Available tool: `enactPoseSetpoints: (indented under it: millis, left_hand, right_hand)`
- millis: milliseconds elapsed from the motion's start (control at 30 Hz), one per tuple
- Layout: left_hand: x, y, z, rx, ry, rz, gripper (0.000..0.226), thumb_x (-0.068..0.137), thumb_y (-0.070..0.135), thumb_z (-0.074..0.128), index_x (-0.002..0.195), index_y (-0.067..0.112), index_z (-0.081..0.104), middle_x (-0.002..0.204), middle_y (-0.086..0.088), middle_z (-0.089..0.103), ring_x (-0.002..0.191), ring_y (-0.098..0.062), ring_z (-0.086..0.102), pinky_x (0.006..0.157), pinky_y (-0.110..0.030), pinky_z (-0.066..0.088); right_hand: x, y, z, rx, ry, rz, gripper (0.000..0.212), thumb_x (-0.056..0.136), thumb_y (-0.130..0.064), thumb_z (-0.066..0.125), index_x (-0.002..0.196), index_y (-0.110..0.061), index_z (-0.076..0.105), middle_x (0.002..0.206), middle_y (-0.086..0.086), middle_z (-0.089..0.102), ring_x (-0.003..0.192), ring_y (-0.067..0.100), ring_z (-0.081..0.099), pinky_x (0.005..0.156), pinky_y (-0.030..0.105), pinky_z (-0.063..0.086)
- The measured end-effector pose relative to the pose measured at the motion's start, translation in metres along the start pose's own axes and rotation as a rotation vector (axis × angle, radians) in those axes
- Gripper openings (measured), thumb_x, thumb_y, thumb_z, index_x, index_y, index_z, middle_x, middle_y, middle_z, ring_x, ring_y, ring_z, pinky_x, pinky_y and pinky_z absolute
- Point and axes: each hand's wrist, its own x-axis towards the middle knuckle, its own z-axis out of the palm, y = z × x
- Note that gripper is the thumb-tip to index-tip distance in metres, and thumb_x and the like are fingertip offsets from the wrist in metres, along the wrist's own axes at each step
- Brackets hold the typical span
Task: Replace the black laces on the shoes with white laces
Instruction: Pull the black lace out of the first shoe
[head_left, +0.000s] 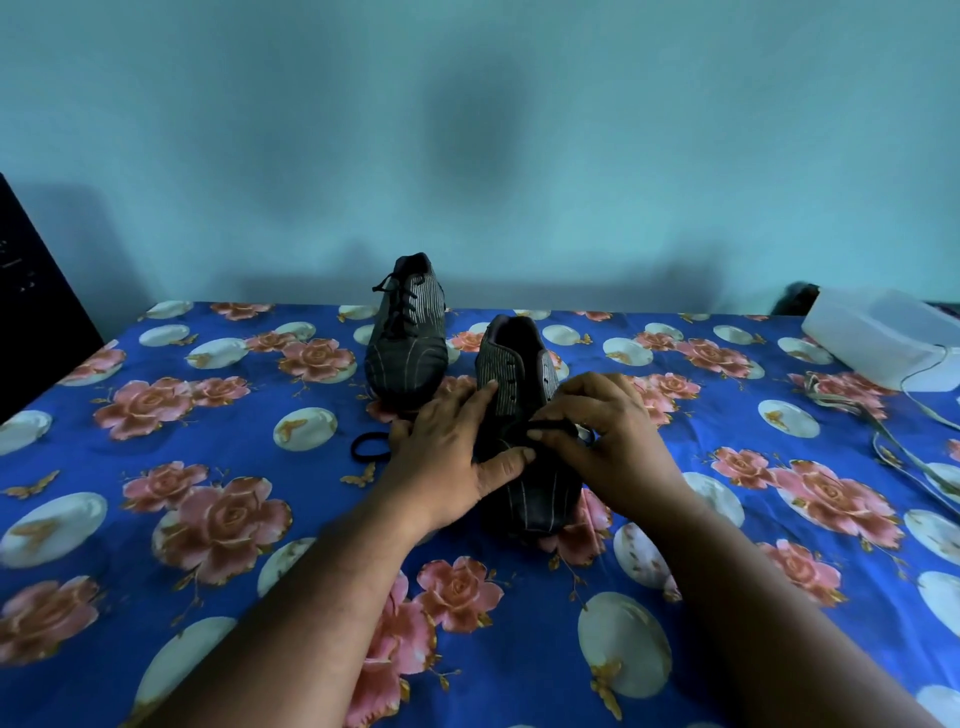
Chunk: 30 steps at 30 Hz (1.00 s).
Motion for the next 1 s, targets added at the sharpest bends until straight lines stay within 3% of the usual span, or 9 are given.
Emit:
enactPoseSetpoints:
  millis: [167,300,467,533,600,700,800,900,1000]
  left_hand:
    - [0.001,0.0,-0.001,-0.036,-0.001,0.025,0.099,0.077,0.082,0.032,0.161,0.037,0.008,0.171,0.007,0.001,0.155,-0.008,-0.006,0.121,-0.056,0.005]
    - [0.001,0.0,0.0,0.007,-0.003,0.015,0.097,0.078,0.083,0.03,0.161,0.038,0.009,0.171,0.009,0.001,0.155,-0.007,-0.006,0.12,-0.057,0.005]
    - [0.0,0.001,0.001,0.045,0.006,0.003,0.09,0.086,0.08,0.037,0.161,0.038,0.01,0.171,0.008,-0.001,0.155,-0.008,-0.007,0.119,-0.057,0.005]
    - [0.0,0.0,0.002,0.035,0.007,0.009,0.099,0.08,0.089,0.036,0.161,0.039,0.009,0.171,0.008,0.0,0.155,-0.007,-0.006,0.118,-0.055,0.006]
    - [0.0,-0.002,0.003,0.002,0.007,0.02,0.107,0.073,0.096,0.031,0.161,0.04,0.008,0.171,0.008,0.001,0.155,-0.006,-0.007,0.117,-0.053,0.004]
    - [0.001,-0.005,0.004,-0.054,0.013,0.021,0.107,0.068,0.095,0.023,0.16,0.043,0.007,0.171,0.009,0.001,0.154,-0.003,-0.008,0.118,-0.055,0.001]
    - [0.002,-0.006,0.002,-0.138,-0.023,0.026,0.111,0.065,0.097,0.03,0.16,0.044,0.007,0.17,0.012,-0.001,0.154,-0.002,-0.01,0.121,-0.059,-0.002]
    - [0.003,-0.011,-0.002,-0.212,-0.095,0.053,0.128,0.054,0.106,0.036,0.16,0.044,0.003,0.169,0.015,-0.006,0.153,-0.002,-0.016,0.121,-0.056,-0.006]
    - [0.003,-0.018,-0.005,-0.182,-0.145,0.085,0.138,0.044,0.11,0.035,0.159,0.047,-0.006,0.168,0.019,-0.014,0.151,0.0,-0.022,0.121,-0.055,-0.006]
  right_hand:
    - [0.0,0.004,-0.004,0.245,-0.027,0.034,0.014,0.088,-0.048,0.068,0.093,-0.037,0.074,0.097,-0.021,0.065,0.103,0.013,0.059,0.088,0.032,0.045]
    - [-0.001,0.005,-0.014,0.496,0.016,0.063,0.013,0.092,-0.019,0.072,0.088,-0.008,0.075,0.089,0.0,0.068,0.088,0.016,0.063,0.081,0.026,0.048]
    - [0.002,0.011,-0.026,0.997,0.288,0.492,0.018,0.097,-0.018,0.059,0.081,-0.012,0.064,0.083,0.003,0.063,0.078,0.016,0.055,0.077,0.03,0.046]
    - [0.002,0.02,-0.027,0.803,0.284,0.623,0.023,0.102,-0.021,0.057,0.08,-0.014,0.062,0.084,0.005,0.063,0.08,0.017,0.055,0.076,0.035,0.045]
    - [0.0,0.029,-0.025,0.532,0.148,0.71,0.023,0.101,-0.029,0.06,0.084,-0.014,0.063,0.088,0.007,0.066,0.079,0.018,0.056,0.071,0.043,0.051]
    - [-0.002,0.043,-0.022,0.289,0.002,0.742,0.015,0.097,-0.036,0.065,0.091,-0.023,0.065,0.095,0.001,0.065,0.085,0.02,0.061,0.06,0.043,0.061]
    - [-0.004,0.051,-0.02,-0.03,0.039,0.62,0.008,0.093,-0.039,0.068,0.093,-0.032,0.064,0.098,-0.006,0.061,0.1,0.023,0.057,0.08,0.043,0.053]
    - [-0.003,0.046,-0.022,0.071,0.132,0.471,0.004,0.095,-0.032,0.068,0.096,-0.028,0.068,0.091,-0.009,0.062,0.088,0.013,0.057,0.074,0.031,0.045]
    - [-0.004,0.034,-0.022,0.217,-0.078,0.309,0.026,0.09,-0.048,0.066,0.101,-0.024,0.071,0.09,-0.01,0.065,0.083,0.007,0.057,0.07,0.02,0.044]
